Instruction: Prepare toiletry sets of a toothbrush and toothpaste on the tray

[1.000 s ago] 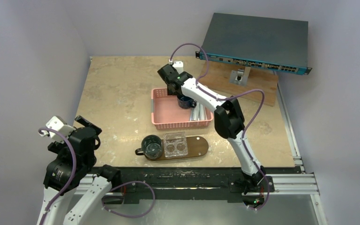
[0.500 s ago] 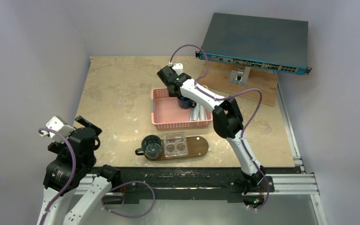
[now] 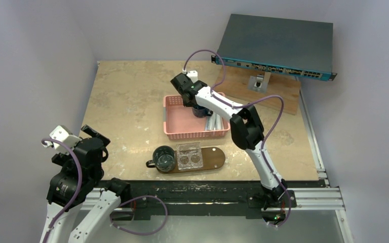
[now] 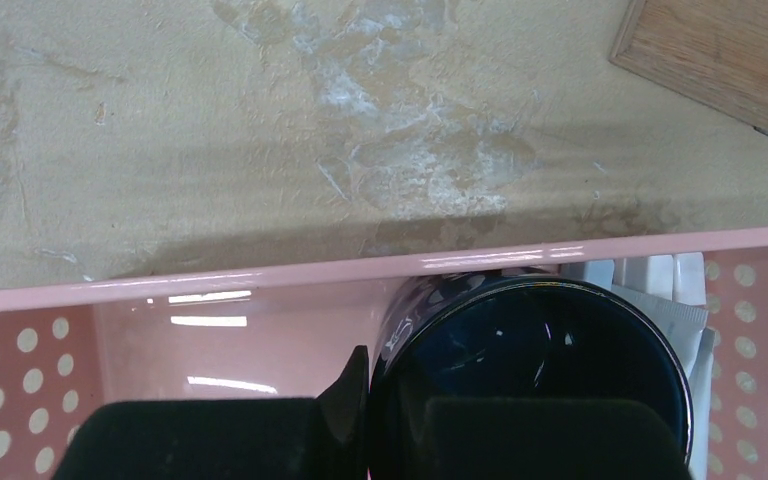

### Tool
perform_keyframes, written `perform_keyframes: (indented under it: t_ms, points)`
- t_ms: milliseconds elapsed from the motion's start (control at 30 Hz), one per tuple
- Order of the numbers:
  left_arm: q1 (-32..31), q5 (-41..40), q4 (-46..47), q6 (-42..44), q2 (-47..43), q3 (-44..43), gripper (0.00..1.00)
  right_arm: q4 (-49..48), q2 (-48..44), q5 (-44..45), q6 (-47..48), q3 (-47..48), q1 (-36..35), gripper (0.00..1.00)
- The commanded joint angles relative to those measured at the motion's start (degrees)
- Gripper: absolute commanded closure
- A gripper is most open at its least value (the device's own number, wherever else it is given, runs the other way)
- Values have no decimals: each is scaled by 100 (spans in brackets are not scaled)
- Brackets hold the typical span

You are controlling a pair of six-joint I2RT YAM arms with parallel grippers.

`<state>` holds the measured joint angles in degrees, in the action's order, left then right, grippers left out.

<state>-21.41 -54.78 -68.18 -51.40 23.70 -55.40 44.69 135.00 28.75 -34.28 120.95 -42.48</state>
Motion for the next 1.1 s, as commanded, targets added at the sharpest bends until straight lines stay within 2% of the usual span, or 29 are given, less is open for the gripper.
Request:
perform_keyframes:
  t_ms: [0, 367, 633, 1067]
  points:
    - [-12, -23, 198, 104, 3, 49, 0, -149, -411, -70, 191, -355, 33, 100]
    - [-12, -39, 199, 116, 20, 40, 0, -793, -1885, -380, 1056, -1278, -202, 100]
    - [-12, -52, 200, 130, 46, 46, 0, -822, -2790, -590, 1824, -1712, -468, 100]
    - [-12, -27, 258, 196, 149, 52, 0, -828, -4863, -754, 2347, -3524, -940, 100]
